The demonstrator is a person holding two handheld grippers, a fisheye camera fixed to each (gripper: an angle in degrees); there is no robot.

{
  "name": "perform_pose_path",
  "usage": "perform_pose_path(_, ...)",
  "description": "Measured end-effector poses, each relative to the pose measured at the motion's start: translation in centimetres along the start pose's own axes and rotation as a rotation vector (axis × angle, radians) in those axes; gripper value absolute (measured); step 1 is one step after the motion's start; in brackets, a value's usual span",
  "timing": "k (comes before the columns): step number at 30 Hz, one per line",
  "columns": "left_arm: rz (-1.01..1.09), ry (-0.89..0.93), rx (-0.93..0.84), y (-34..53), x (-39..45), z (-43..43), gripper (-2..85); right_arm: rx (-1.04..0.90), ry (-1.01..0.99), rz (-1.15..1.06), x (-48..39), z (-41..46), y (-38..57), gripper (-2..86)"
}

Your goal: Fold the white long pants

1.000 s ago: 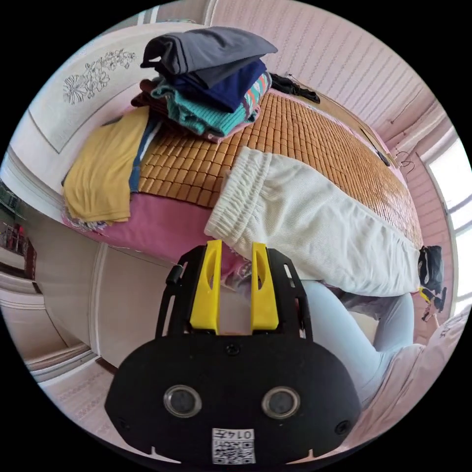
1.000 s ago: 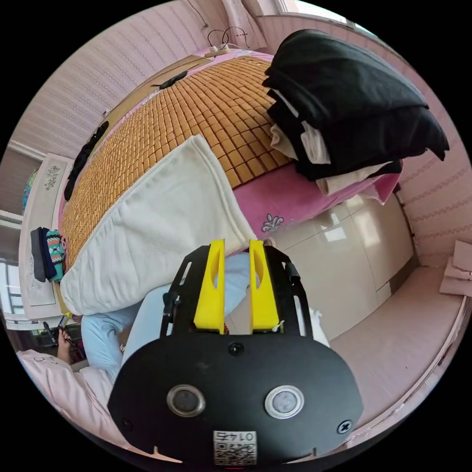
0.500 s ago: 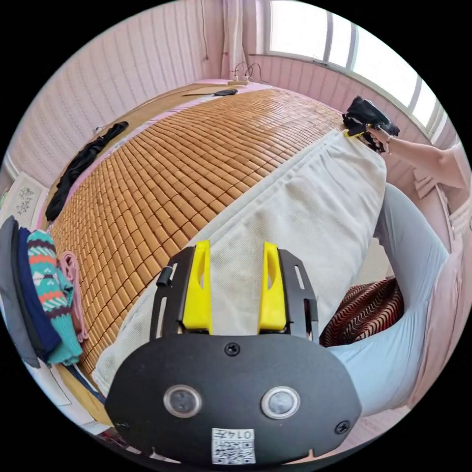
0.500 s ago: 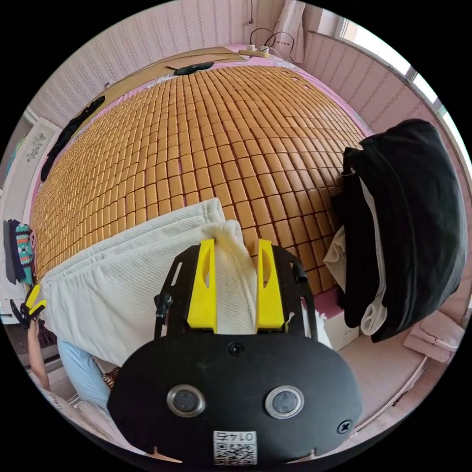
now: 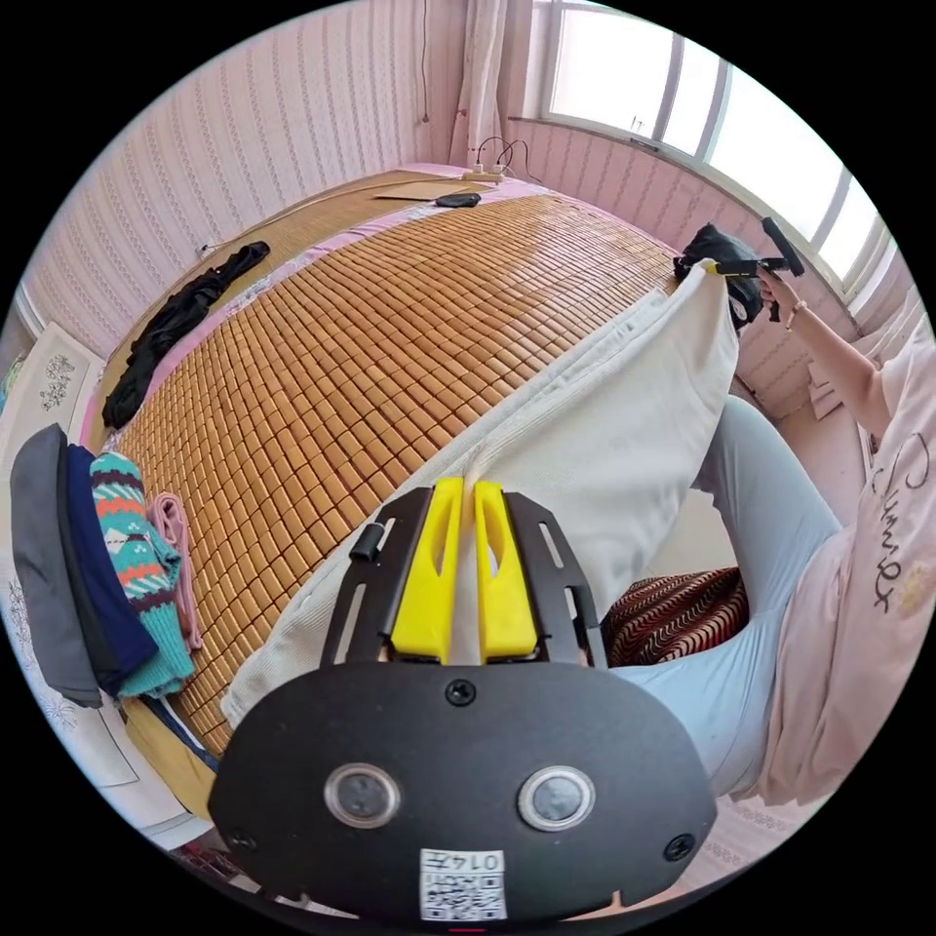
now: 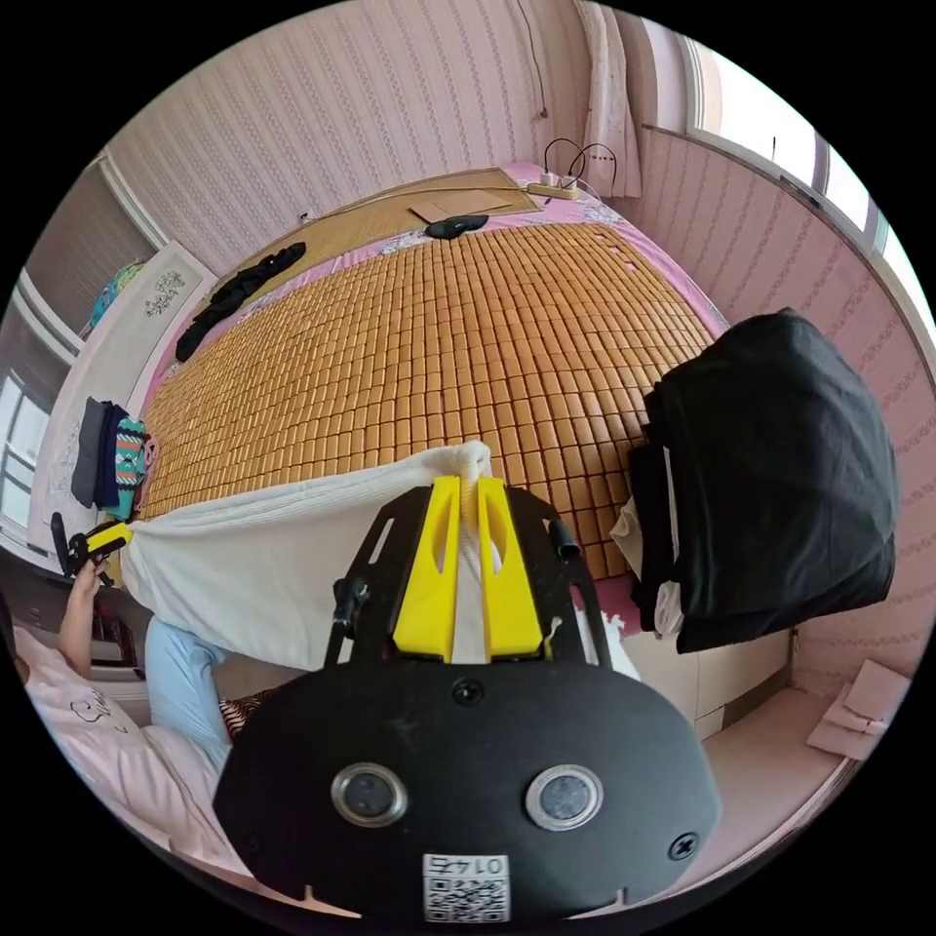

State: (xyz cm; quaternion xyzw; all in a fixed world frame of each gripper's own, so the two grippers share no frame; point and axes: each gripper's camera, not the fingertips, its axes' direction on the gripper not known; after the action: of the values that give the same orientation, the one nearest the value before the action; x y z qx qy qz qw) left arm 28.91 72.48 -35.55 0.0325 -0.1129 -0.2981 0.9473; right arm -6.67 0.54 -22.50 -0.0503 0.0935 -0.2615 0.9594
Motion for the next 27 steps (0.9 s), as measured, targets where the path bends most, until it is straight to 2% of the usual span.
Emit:
perform_pose_path(5,-0.065,-0.02,-0.056,-1.3,-2.1,6.2,0.9,-0.136,0.027,0.047,2.1,8.8,-3.8,5.4)
perform_pose_path(7,-0.134,0.021,-0.17,-1.3,-2.8,10.4,1.5,-0.182,0.063,0.128,4.2,11.3,-3.2,6.8)
perform_pose_path(11,-0.139,0.021,-0.127,-0.4,-2.9,10.9,2.6,-0.076,0.016,0.205,6.9,8.6,1.9,11.8)
perform_pose_path(14,-0.105,0.007,-0.074,0.7,-2.6,10.8,3.0,0.006,0.044,0.359,9.8,6.2,9.9,13.2)
perform_pose_path(18,-0.118,0.002,-0.061,1.6,-2.6,10.8,3.4,0.04,-0.133,0.569,12.8,8.0,19.8,11.7)
perform_pose_path(22,-0.135,-0.001,-0.085,2.0,-2.8,10.5,2.5,0.114,-0.295,0.625,15.0,11.4,22.0,7.8)
perform_pose_path(24,-0.158,0.006,-0.074,2.3,-3.1,10.1,1.8,0.129,-0.342,0.589,15.2,12.2,22.2,4.3)
perform_pose_path(27,-0.219,0.049,-0.035,3.3,-3.9,9.3,1.4,0.098,-0.28,0.564,15.6,12.9,23.3,1.9)
